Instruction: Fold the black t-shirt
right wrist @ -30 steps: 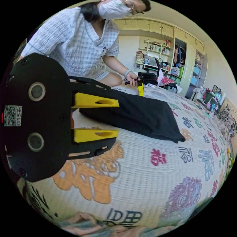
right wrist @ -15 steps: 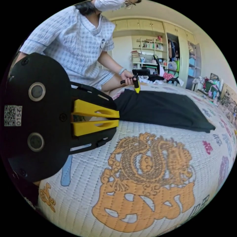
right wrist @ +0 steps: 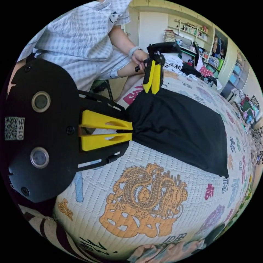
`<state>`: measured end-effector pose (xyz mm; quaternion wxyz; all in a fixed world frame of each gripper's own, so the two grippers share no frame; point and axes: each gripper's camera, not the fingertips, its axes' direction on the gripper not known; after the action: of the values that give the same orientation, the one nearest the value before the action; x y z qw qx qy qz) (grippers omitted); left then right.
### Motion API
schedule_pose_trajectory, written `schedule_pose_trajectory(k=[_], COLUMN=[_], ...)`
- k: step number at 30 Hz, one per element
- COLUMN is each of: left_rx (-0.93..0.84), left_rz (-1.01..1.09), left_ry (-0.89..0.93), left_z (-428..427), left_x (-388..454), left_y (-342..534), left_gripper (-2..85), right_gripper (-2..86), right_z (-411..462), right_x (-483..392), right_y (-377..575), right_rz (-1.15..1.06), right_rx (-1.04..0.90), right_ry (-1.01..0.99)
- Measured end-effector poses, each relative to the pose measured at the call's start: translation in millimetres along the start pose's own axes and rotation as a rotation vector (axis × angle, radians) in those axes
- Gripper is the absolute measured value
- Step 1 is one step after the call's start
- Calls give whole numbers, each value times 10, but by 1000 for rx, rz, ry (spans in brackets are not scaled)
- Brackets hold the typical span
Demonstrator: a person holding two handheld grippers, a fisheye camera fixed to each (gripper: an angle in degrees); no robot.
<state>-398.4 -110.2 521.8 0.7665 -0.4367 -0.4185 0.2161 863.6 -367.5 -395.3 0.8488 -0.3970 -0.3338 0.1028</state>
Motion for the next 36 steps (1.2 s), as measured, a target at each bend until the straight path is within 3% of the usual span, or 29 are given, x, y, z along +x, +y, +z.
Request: schedule_pose_trajectory(k=[4, 7, 10, 13, 17, 21, 26, 29, 34, 36], left_rx=[-5, 3, -47, -26, 119, 255, 73, 45, 77, 125], left_rz=[-15, -32, -47, -111, -76, -26, -41, -112, -221, -238], left_ry=[35, 54, -89, -18, -60, -21, -18, -6, -22, 59], left_z=[69, 40, 160, 137, -263, -474, 15, 2, -353, -480], left_x=[57, 87, 112, 46, 151, 129, -214, -524, -899, -1023], left_y=[118, 290, 438, 520, 469, 108, -410, -275, 103, 201], left_gripper=[3, -5, -5, 2, 39, 52, 4, -4, 13, 49], right_gripper=[7, 6, 12, 31, 37, 22, -1, -3, 11, 38], right_z=[-201, -243, -86, -81, -363, -713, -476, -148, -462, -589], right_x=[-90, -130, -136, -113, -89, 21, 86, 217, 788, 953], right_y=[233, 446, 493, 450, 487, 296, -318, -529, -34, 130], right_rz=[-1, 4, 33, 45, 31, -23, -58, -18, 117, 115], right_rx=[78, 111, 74, 46, 106, 296, 280, 67, 215, 277], right_ry=[-27, -74, -4, -43, -18, -64, -170, -54, -159, -213])
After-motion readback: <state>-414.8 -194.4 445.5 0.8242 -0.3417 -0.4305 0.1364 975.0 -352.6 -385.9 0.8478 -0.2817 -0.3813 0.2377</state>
